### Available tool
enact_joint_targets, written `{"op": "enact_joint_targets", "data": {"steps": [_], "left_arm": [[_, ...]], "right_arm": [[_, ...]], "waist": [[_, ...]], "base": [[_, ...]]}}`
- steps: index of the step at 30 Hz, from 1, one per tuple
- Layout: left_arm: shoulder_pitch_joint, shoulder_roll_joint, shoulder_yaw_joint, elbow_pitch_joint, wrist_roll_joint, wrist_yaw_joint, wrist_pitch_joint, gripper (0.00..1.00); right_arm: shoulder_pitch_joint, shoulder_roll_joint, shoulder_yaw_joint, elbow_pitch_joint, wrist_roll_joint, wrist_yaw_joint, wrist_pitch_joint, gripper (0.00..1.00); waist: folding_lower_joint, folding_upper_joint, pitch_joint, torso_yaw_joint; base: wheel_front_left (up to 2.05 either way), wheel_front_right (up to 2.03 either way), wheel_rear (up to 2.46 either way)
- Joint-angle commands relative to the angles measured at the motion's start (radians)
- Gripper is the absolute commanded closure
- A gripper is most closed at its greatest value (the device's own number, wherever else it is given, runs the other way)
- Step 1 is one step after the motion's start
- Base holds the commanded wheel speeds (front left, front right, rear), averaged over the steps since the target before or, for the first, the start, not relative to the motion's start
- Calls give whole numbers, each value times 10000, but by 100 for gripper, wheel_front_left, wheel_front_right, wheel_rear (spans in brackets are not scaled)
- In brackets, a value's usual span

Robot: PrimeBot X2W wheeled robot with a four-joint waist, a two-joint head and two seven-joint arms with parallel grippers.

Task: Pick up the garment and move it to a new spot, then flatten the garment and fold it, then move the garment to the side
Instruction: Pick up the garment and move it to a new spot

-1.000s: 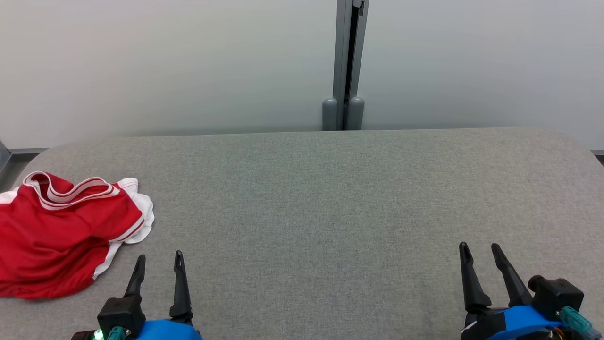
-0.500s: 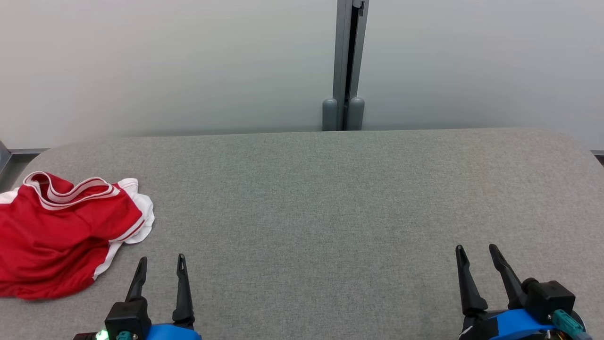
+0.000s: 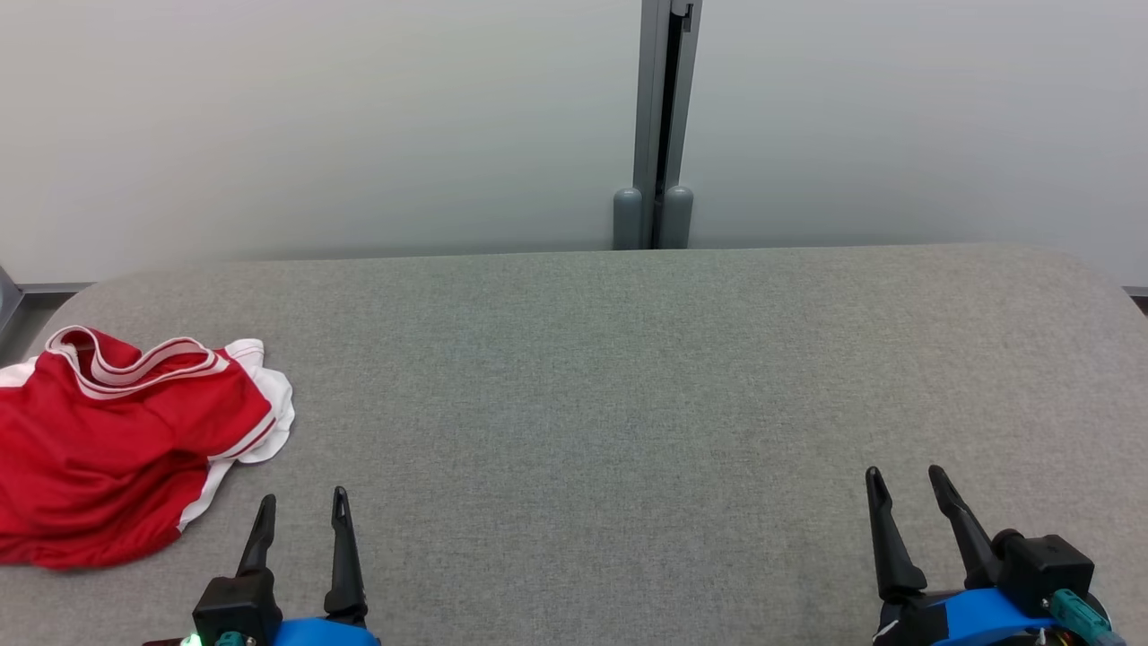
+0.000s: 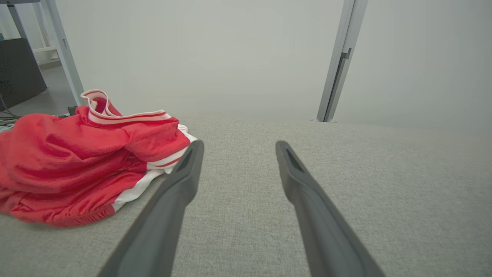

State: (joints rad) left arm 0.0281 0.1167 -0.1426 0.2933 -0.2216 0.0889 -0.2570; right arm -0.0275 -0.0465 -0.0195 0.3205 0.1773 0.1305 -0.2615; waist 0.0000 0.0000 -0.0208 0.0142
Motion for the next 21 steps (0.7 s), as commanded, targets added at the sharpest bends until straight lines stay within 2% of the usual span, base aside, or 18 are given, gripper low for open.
{"op": "enact_joint_targets", "data": {"steps": [1, 7, 21], "left_arm": [[47, 37, -24, 25, -5, 53, -11, 0], [-94, 40, -142, 22, -3, 39, 16, 0], [109, 302, -116, -203, -47, 157, 59, 0]], "right_arm": [[106, -69, -12, -17, 29, 4, -50, 0], [269, -66, -142, -51, -79, 4, -16, 0], [427, -66, -14, -199, -11, 4, 22, 0]], "waist": [[0, 0, 1, 6], [0, 0, -47, 542], [0, 0, -141, 3273]], "base": [[0, 0, 0], [0, 0, 0], [0, 0, 0]]}}
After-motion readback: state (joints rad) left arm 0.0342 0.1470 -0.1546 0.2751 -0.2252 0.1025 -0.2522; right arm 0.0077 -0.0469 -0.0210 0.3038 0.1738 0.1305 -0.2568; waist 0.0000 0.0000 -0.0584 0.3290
